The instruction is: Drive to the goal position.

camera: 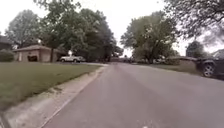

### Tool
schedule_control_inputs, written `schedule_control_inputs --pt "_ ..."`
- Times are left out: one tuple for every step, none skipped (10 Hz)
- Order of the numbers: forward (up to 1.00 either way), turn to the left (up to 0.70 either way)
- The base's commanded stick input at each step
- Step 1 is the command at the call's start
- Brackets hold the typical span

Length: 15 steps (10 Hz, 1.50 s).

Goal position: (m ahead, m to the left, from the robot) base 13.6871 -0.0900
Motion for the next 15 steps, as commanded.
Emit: schedule_control_inputs --pt "0.7 0.0" --pt "0.7 0.0" --pt "0.7 0.0" --pt "0.7 0.0" --pt "0.7 0.0" --pt "0.7 0.0" --pt "0.7 0.0" --pt "0.7 0.0" --pt "0.7 0.0" --pt "0.7 0.0" --pt "0.7 0.0" --pt "0.7 0.0" --pt "0.7 0.0" --pt "0.7 0.0" --pt "0.7 0.0"
